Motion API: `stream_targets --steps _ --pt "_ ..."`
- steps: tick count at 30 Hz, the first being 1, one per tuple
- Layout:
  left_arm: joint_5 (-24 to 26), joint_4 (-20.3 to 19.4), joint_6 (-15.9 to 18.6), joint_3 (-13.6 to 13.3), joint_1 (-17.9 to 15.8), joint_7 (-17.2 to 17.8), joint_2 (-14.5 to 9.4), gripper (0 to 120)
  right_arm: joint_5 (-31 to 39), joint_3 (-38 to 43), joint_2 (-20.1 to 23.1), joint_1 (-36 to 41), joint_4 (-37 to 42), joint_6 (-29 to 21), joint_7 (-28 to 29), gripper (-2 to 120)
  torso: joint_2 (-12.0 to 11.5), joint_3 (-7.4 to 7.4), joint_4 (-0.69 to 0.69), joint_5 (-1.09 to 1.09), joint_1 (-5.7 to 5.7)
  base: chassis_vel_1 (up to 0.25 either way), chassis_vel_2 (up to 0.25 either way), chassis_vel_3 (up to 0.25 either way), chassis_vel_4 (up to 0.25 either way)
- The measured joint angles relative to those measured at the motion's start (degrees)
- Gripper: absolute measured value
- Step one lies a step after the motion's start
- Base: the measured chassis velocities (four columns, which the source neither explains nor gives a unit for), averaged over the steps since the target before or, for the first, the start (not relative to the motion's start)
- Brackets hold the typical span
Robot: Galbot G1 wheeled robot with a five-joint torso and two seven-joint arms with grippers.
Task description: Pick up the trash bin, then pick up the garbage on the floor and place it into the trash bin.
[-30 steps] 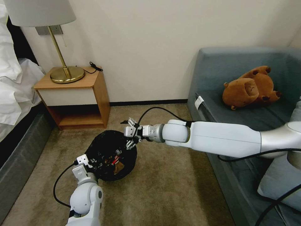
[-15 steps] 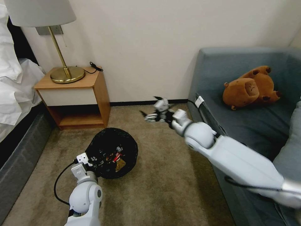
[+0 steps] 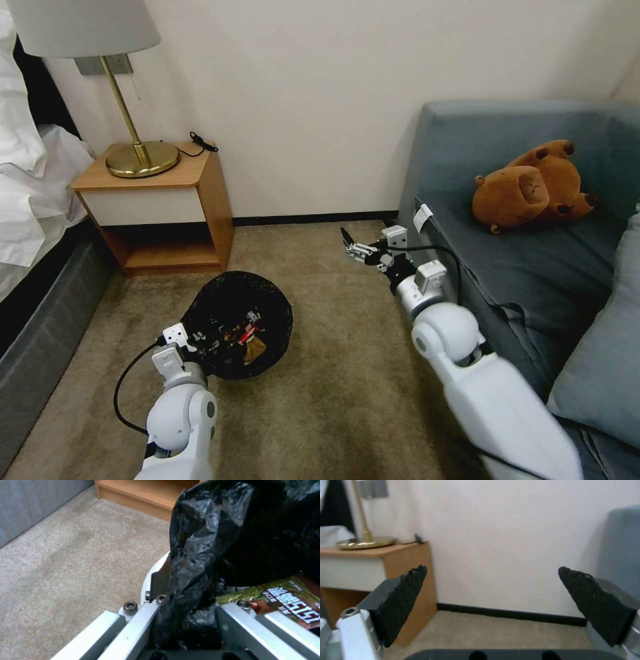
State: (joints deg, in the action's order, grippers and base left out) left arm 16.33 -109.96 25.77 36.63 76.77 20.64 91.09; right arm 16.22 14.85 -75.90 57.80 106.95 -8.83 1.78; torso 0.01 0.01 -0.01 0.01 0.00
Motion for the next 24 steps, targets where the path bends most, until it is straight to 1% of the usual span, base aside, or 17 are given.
stream_targets --steps 1,2,3,5,10,12,13,15,17,21,24 --pt "0.02 0.0 0.0 -0.06 0.08 -0.07 -0.12 1 -1.88 1.38 -1.68 1.19 -0.21 0.84 -0.83 100 0.0 0.0 0.0 0.0 0.0 0.0 0.0 0.0 0.0" --pt "0.02 0.0 0.0 -0.06 0.08 -0.07 -0.12 1 -1.88 1.38 -1.68 1.19 -0.21 0.84 -0.83 100 0.0 0.0 0.0 0.0 0.0 0.0 0.0 0.0 0.0" --pt "-0.02 0.0 0.0 -0.1 0.22 -0.09 -0.24 1 -3.2 2.39 -3.09 2.52 -0.55 1.67 -1.43 100 0.0 0.0 0.01 0.01 0.0 0.0 0.0 0.0 0.0" --pt "-0.07 -0.09 0.02 -0.06 0.42 -0.08 -0.48 1 -3.5 2.77 -3.63 3.76 -0.74 2.06 -1.61 100 0.0 0.0 0.0 0.0 0.0 0.0 0.0 0.0 0.0" --pt "0.11 -0.35 0.02 0.2 1.02 -0.08 -0.98 1 -3.66 4.15 -4.18 5.75 -1.2 2.48 -1.2 100 0.0 0.0 0.01 0.0 0.0 0.0 0.0 0.0 0.0" --pt "0.13 -0.47 0.01 0.17 1.52 -0.1 -1.09 1 -4.2 5.03 -4.6 7.1 -1.74 2.31 0.94 100 0.0 0.0 0.0 0.0 0.0 0.0 0.0 0.0 0.0" --pt "0.13 -0.47 0.01 0.17 1.52 -0.1 -1.09 1 -4.2 5.03 -4.6 7.1 -1.74 2.31 0.94 100 0.0 0.0 0.0 0.0 0.0 0.0 0.0 0.0 0.0" --pt "0.1 -0.51 -0.08 -0.04 1.6 -0.1 -0.94 1 -4.45 5.1 -4.91 8.31 -2.09 1.51 3.35 100 0.0 0.0 0.01 -0.01 0.0 0.0 0.0 0.0 0.0" --pt "0.06 -0.51 -0.15 -0.21 1.6 -0.13 -0.87 1 -4.45 5.35 -5.07 8.84 -2.32 1.31 3.93 100 0.0 0.0 0.01 -0.01 0.0 0.0 0.0 0.0 0.0" --pt "0.05 -0.52 -0.4 -0.42 1.61 -0.41 -0.91 1 -4.16 6.01 -5.0 10.01 -2.98 1.67 2.75 100 0.0 -0.01 0.01 -0.01 0.0 0.0 0.0 0.0 0.0" --pt "1.06 -0.7 -1.01 -0.26 1.68 -1.03 -1.33 1 -1.3 6.26 -4.01 11.22 -3.05 1.21 0.74 100 -0.01 -0.01 0.01 -0.01 0.0 0.0 0.0 0.0 0.0"
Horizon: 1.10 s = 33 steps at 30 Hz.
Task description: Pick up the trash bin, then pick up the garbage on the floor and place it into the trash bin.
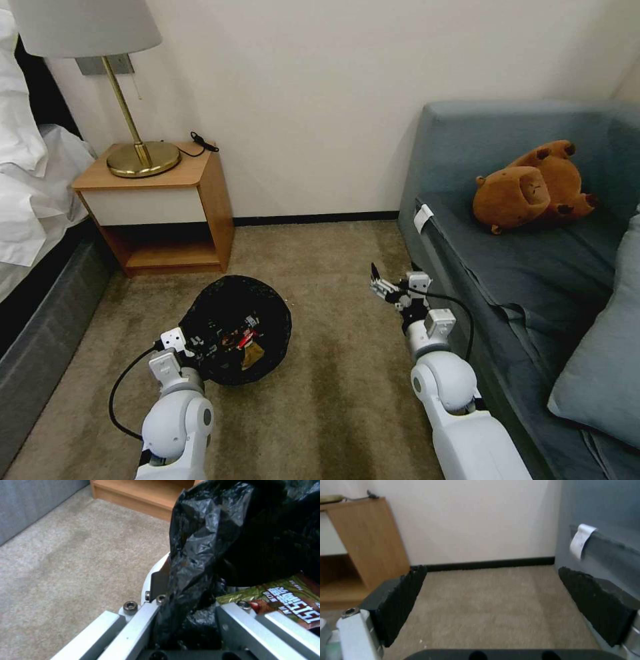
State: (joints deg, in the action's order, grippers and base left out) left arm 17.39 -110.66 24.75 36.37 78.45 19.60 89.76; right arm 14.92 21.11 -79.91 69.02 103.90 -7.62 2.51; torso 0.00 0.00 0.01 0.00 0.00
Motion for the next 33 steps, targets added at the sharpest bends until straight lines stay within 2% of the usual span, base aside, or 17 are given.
stream_targets --steps 1,3,8,11,14,16,18,19,21,22,26,28,29,31,33 --pt "0.0 0.0 0.0 0.0 0.0 0.0 0.0 1 0.0 0.0 0.0 0.0 0.0 0.0 0.0 100 0.0 0.0 0.0 0.0 0.0 0.0 0.0 0.0 0.0" --pt "3.02 -0.63 -0.3 0.42 0.1 -0.32 -0.56 1 -0.31 0.3 0.79 0.11 -0.7 1.1 -1.12 100 0.0 0.0 0.0 0.0 0.0 0.0 0.0 0.0 0.0" --pt "5.27 -0.97 -0.43 0.95 -0.03 -0.15 -0.73 1 -0.27 0.18 1.12 -0.19 -1.23 2.3 -1.11 100 -0.01 0.0 -0.01 0.0 0.0 0.0 0.0 0.0 0.0" --pt "11.78 -1.28 0.64 1.91 -0.92 2.0 -0.93 1 1.56 -0.58 1.51 -0.11 -1.69 3.37 -0.9 100 -0.01 0.0 -0.01 0.0 0.0 0.0 0.0 0.0 0.0" --pt "14.7 -1.23 1.35 2.46 -1.69 3.49 -1.11 1 1.76 -0.62 1.71 -0.05 -1.75 3.55 -0.94 100 -0.01 0.0 -0.01 0.0 0.0 0.0 0.0 0.0 0.0" --pt "21.23 -0.15 3.01 3.94 -4.33 7.76 -1.83 1 2.17 -0.55 2.27 0.01 -1.95 4.74 -1.98 100 -0.01 0.0 0.0 0.01 0.0 0.0 0.0 0.0 0.0" --pt "22.19 0.13 3.24 4.25 -4.84 8.53 -2.0 1 2.23 -0.51 2.41 0.11 -1.97 5.33 -2.47 100 -0.01 0.0 -0.01 0.0 0.0 0.0 0.0 0.0 0.0" --pt "24.48 1.16 3.75 5.26 -6.31 10.01 -2.58 1 2.27 -0.38 2.65 0.5 -1.99 6.46 -3.66 100 -0.01 0.0 -0.01 0.01 0.0 0.0 0.0 0.0 0.0" --pt "25.15 1.59 3.91 5.6 -6.84 10.5 -2.78 1 2.25 -0.32 2.69 0.64 -2.05 6.84 -4.02 100 -0.01 0.0 -0.01 0.01 0.0 0.0 0.0 0.0 0.0" --pt "26.86 2.9 4.33 6.51 -8.5 12.07 -3.28 1 2.06 -0.17 2.69 1.05 -2.3 7.78 -4.88 100 -0.01 0.0 -0.01 0.01 0.0 0.0 0.0 0.0 0.0" --pt "28.83 5.07 4.62 7.53 -10.79 14.34 -3.89 1 1.45 0.03 2.51 1.65 -2.63 9.13 -5.71 100 0.0 0.0 -0.01 0.01 0.0 0.0 0.0 0.0 0.0" --pt "34.1 8.19 5.27 7.79 -14.22 19.31 -5.14 1 1.17 0.13 2.28 2.38 -2.46 10.12 -6.43 100 -0.01 0.0 0.0 0.0 0.0 0.0 0.0 0.0 0.0" --pt "34.1 8.19 5.27 7.79 -14.22 19.31 -5.14 1 1.17 0.13 2.28 2.38 -2.46 10.12 -6.43 100 -0.01 0.0 0.0 0.0 0.0 0.0 0.0 0.0 0.0" --pt "36.97 11.73 5.66 7.77 -17.55 22.17 -6.17 1 1.11 0.26 2.24 2.77 -1.91 10.38 -6.79 100 -0.01 0.0 0.0 0.02 0.0 0.0 0.0 0.0 0.0" --pt "37.76 13.05 5.77 7.81 -18.78 23.0 -6.5 1 1.08 0.29 2.24 2.94 -1.76 10.49 -6.93 100 -0.01 0.0 -0.01 0.01 0.0 0.0 0.0 0.0 0.0"
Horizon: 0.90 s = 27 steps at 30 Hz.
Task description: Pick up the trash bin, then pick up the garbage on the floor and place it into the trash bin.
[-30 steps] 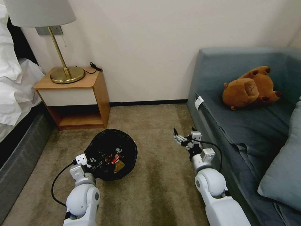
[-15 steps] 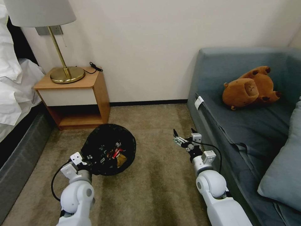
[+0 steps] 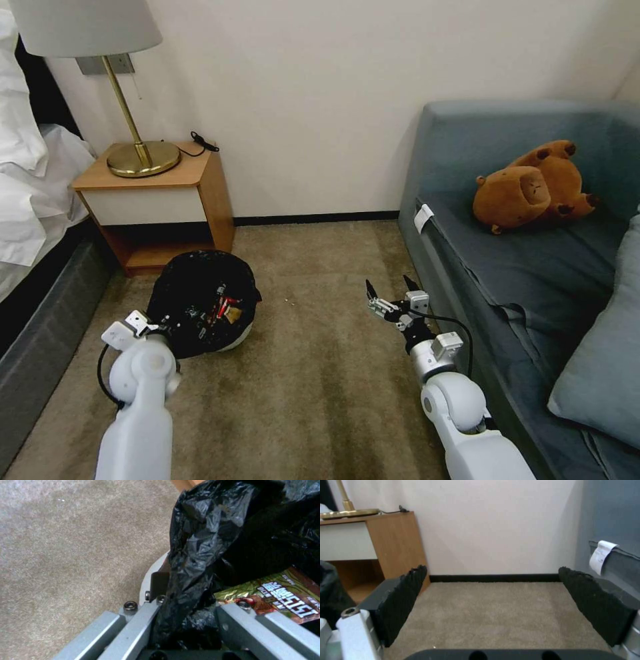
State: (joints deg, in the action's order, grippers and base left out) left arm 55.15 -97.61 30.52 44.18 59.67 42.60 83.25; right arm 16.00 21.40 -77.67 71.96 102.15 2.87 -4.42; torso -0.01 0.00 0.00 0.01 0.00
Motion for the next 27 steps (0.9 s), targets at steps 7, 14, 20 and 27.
stream_targets --steps 7,14,20,27 --pt "1.14 7.82 -0.83 -0.05 -6.6 1.56 -1.29 1 -0.58 0.72 0.15 1.09 1.0 1.03 -0.91 100 0.0 0.0 0.0 0.01 0.0 0.0 0.0 0.0 0.0" --pt "0.78 14.56 -3.89 -0.08 -10.92 0.55 -1.91 1 -0.95 1.43 0.62 2.61 2.05 1.63 -1.75 100 0.0 0.0 0.0 -0.01 0.0 0.0 0.0 0.0 0.0" --pt "-0.32 19.28 -5.9 -0.29 -13.04 -0.69 -2.06 1 -1.64 1.71 0.85 2.97 1.99 2.02 -2.33 100 0.0 0.0 0.0 0.0 0.0 0.0 0.0 0.0 0.0" --pt "-0.95 21.58 -6.83 -0.31 -14.09 -1.32 -2.14 4 -1.83 1.7 0.66 3.14 1.85 2.19 -3.37 100 0.0 0.0 0.01 -0.01 0.0 0.0 0.0 0.0 0.0"
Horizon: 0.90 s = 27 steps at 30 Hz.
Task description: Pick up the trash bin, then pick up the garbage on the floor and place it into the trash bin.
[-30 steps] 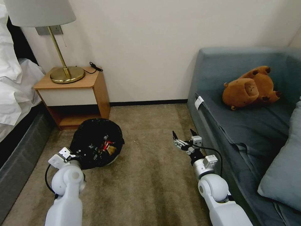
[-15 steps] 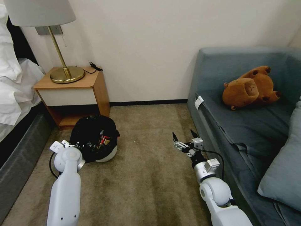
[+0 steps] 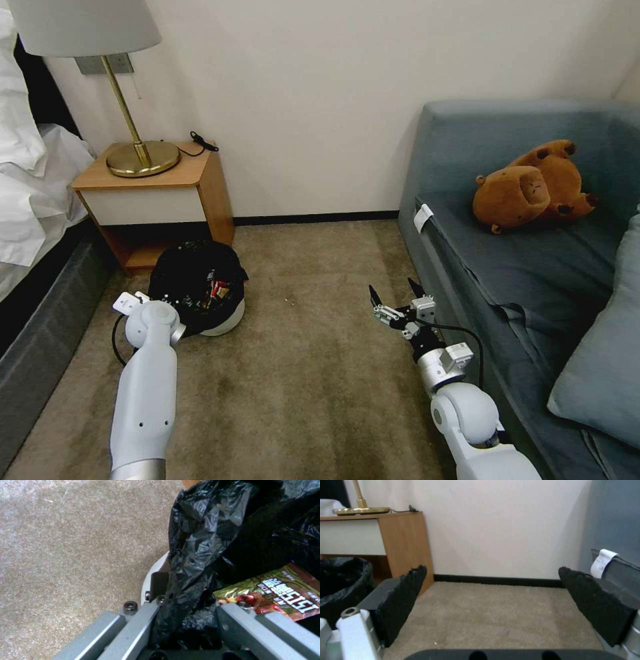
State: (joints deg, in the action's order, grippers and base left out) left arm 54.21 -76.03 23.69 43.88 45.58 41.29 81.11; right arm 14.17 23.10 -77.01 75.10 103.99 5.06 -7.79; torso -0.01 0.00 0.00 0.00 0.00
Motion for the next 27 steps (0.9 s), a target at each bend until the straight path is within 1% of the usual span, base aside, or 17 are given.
stream_targets --steps 3,5,7,9,10,14,15,16,18,19,21,22,23,24,25,26,27 --pt "-0.19 0.02 -0.1 0.0 0.0 -0.14 -0.05 6 -0.03 0.01 -0.01 0.01 -0.06 0.03 -0.15 100 0.0 0.0 0.0 0.0 0.0 0.0 0.0 0.0 0.0" --pt "-0.56 -0.14 -0.17 0.07 0.1 -0.46 -0.2 20 -0.06 0.13 -0.01 0.04 -0.18 0.06 -0.71 100 0.0 0.0 0.0 0.0 0.0 0.0 0.0 0.0 0.0" --pt "-0.59 -0.28 -0.17 0.07 0.26 -0.51 -0.21 25 -0.11 0.15 -0.01 0.04 -0.24 0.07 -0.84 100 0.0 0.0 0.0 0.0 0.0 0.0 0.0 0.0 0.0" --pt "-0.67 -1.2 -0.07 0.11 1.01 -1.22 -0.21 36 -0.46 0.2 -0.07 0.02 -0.49 0.24 -1.08 100 0.0 0.0 0.0 0.0 0.0 0.0 0.0 0.0 0.0" --pt "-0.67 -1.2 -0.07 0.11 1.01 -1.22 -0.21 36 -0.46 0.2 -0.07 0.02 -0.49 0.24 -1.08 100 0.0 0.0 0.0 0.0 0.0 0.0 0.0 0.0 0.0" --pt "-0.89 -3.17 0.72 0.06 2.73 -3.03 -0.37 48 -0.77 0.22 -0.19 0.15 -0.54 0.33 -1.44 100 0.0 0.0 0.0 0.0 0.0 0.0 0.0 0.0 0.0" --pt "-1.59 -4.73 1.12 0.05 3.86 -4.65 -0.45 54 -0.88 0.2 -0.27 0.22 -0.62 0.49 -1.56 100 0.0 0.0 0.0 0.0 0.0 0.0 0.0 0.0 0.0" --pt "-1.59 -4.73 1.12 0.05 3.86 -4.65 -0.45 54 -0.88 0.2 -0.27 0.22 -0.62 0.49 -1.56 100 0.0 0.0 0.0 0.0 0.0 0.0 0.0 0.0 0.0" --pt "-4.82 -8.92 1.22 0.05 6.99 -9.88 -0.49 67 -0.86 0.12 -0.5 0.14 -1.07 1.11 -1.58 100 0.0 0.01 0.0 0.0 0.0 0.0 0.0 0.0 0.0" --pt "-4.82 -8.92 1.22 0.05 6.99 -9.88 -0.49 67 -0.86 0.12 -0.5 0.14 -1.07 1.11 -1.58 100 0.0 0.01 0.0 0.0 0.0 0.0 0.0 0.0 0.0" --pt "-9.65 -15.34 1.06 -0.04 11.75 -15.76 -0.27 79 -0.2 0.13 -0.88 -0.19 -1.43 1.46 -1.5 100 0.0 0.01 -0.01 -0.01 0.0 0.0 0.0 0.0 0.0" --pt "-9.65 -15.34 1.06 -0.04 11.75 -15.76 -0.27 79 -0.2 0.13 -0.88 -0.19 -1.43 1.46 -1.5 100 0.0 0.01 -0.01 -0.01 0.0 0.0 0.0 0.0 0.0" --pt "-13.72 -17.67 0.22 -0.12 13.6 -18.6 -0.04 84 -0.05 0.11 -1.0 -0.29 -1.52 1.6 -1.23 100 0.0 0.01 0.0 0.03 0.0 0.0 0.0 0.0 0.0" --pt "-20.32 -19.77 -1.9 -0.15 15.34 -22.04 0.2 89 0.04 0.08 -1.2 -0.45 -1.72 1.99 -0.96 100 0.0 0.01 0.0 0.01 0.0 0.0 0.0 0.0 0.0" --pt "-20.32 -19.77 -1.9 -0.15 15.34 -22.04 0.2 89 0.04 0.08 -1.2 -0.45 -1.72 1.99 -0.96 100 0.0 0.01 0.0 0.01 0.0 0.0 0.0 0.0 0.0" --pt "-26.68 -21.87 -4.29 -0.1 17.29 -26.44 0.56 94 0.08 0.05 -1.45 -0.61 -2.07 2.4 -0.74 100 0.0 0.01 -0.02 -0.03 0.0 0.0 0.0 0.0 0.0" --pt "-30.09 -24.19 -5.87 -0.64 19.3 -30.14 0.96 95 0.09 0.03 -1.69 -0.71 -2.31 2.57 -0.65 100 0.0 0.01 -0.02 0.0 0.0 0.0 0.0 0.0 0.0"
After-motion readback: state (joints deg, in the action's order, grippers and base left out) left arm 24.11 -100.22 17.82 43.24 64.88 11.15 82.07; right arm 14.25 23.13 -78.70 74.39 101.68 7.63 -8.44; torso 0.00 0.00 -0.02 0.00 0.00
